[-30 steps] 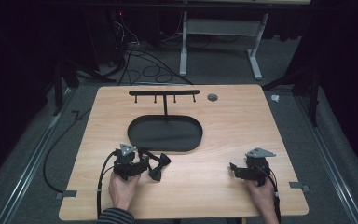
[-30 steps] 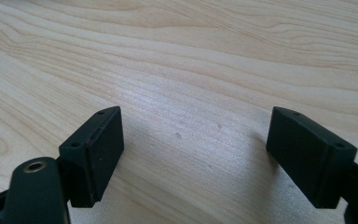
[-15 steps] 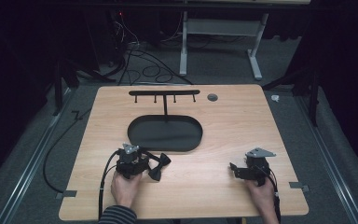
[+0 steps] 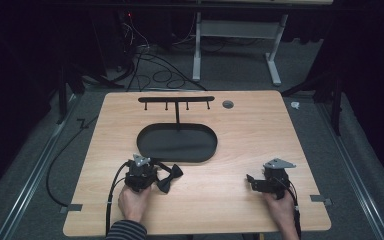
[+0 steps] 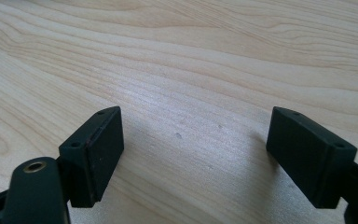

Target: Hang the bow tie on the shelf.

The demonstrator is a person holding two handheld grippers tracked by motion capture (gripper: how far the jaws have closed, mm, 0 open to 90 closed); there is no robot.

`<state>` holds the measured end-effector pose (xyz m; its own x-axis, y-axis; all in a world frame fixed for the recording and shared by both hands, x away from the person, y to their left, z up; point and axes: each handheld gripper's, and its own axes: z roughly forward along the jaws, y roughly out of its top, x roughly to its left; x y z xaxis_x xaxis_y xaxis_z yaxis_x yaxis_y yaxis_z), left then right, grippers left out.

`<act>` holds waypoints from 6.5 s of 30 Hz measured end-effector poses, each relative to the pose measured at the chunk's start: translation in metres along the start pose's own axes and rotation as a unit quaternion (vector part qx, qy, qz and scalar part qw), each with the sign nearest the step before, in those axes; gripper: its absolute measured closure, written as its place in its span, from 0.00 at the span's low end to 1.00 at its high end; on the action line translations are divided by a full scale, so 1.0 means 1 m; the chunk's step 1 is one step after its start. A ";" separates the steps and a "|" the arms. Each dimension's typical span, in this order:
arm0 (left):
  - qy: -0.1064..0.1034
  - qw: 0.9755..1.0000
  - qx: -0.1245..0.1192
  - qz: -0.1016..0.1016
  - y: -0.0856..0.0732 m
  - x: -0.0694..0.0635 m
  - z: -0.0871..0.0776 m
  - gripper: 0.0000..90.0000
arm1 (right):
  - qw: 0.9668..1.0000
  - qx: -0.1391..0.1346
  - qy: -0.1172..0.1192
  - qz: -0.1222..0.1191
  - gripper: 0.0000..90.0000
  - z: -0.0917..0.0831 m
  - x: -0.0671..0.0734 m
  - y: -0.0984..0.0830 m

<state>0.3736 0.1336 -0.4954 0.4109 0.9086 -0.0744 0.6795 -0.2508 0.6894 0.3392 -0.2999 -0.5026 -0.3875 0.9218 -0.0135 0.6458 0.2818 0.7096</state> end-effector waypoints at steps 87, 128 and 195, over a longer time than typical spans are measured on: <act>-0.067 0.987 -0.111 0.093 0.130 -0.003 -0.093 0.87 | 1.000 -0.001 0.002 -0.003 0.22 0.000 -0.001 0.000; 0.017 0.990 -0.116 0.077 0.169 0.031 -0.080 0.87 | 1.000 -0.001 0.002 -0.003 0.22 0.000 -0.001 0.000; 0.050 0.993 -0.096 0.041 0.162 0.054 -0.057 0.70 | 1.000 -0.001 0.002 -0.003 0.22 0.000 -0.001 0.000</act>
<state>0.4706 0.1608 -0.3468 0.3920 0.9184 0.0529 0.5130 -0.2660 0.8161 0.3397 -0.3003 -0.5028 -0.3941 0.9189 -0.0156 0.6419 0.2874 0.7109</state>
